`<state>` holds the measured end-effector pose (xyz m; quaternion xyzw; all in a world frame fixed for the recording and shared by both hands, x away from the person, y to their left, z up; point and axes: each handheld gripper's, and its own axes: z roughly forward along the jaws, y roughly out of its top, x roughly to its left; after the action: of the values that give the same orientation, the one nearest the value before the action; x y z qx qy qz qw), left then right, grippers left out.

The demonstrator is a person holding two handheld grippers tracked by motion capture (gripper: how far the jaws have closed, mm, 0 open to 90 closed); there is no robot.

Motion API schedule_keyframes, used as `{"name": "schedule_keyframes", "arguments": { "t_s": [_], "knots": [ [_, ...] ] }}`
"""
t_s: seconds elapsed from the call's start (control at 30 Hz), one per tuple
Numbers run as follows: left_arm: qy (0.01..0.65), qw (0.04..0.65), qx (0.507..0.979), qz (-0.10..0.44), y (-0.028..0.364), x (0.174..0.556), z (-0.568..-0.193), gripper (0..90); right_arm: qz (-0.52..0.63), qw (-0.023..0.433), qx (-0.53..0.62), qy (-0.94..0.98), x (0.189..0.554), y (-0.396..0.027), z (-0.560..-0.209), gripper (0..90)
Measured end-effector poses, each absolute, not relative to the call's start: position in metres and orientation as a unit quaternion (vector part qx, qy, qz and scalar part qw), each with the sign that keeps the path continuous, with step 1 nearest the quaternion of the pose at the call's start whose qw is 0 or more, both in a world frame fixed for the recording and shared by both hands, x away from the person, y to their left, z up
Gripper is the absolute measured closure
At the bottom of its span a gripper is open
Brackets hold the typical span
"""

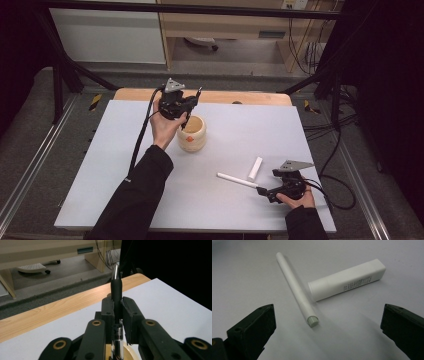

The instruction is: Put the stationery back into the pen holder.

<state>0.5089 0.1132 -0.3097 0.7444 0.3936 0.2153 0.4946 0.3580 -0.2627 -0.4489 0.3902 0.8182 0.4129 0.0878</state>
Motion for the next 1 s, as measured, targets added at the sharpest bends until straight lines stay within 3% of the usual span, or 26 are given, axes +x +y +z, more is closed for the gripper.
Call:
{"name": "schedule_keyframes", "arguments": {
  "t_s": [0.6, 1.0],
  "knots": [
    [0.396, 0.481, 0.751, 0.219, 0.103, 0.533, -0.337, 79.7, 0.413, 0.088, 0.39, 0.818, 0.358, -0.263, -0.449, 0.7],
    [0.392, 0.477, 0.757, 0.215, 0.103, 0.528, -0.356, 79.7, 0.415, 0.087, 0.39, 0.817, 0.358, -0.263, -0.449, 0.7]
  ]
}}
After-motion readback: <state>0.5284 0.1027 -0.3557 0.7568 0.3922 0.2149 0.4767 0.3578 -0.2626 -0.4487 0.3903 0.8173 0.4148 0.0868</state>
